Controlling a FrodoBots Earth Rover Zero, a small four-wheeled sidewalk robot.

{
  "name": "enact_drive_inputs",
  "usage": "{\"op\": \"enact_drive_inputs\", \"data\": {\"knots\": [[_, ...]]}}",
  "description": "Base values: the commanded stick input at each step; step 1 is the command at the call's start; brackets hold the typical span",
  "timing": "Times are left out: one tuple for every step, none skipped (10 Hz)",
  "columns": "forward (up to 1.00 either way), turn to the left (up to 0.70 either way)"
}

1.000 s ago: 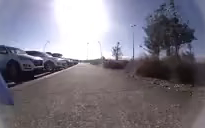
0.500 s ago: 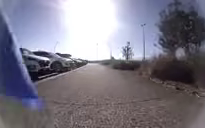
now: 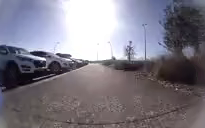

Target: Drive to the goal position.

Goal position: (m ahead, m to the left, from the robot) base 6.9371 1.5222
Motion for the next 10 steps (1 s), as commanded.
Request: {"op": "enact_drive_inputs", "data": {"knots": [[1.00, 0.00], [1.00, 0.00], [1.00, 0.01], [1.00, 0.09], [1.00, 0.18], [1.00, 0.23], [1.00, 0.29], [1.00, 0.34], [1.00, 0.40], [1.00, 0.00]]}}
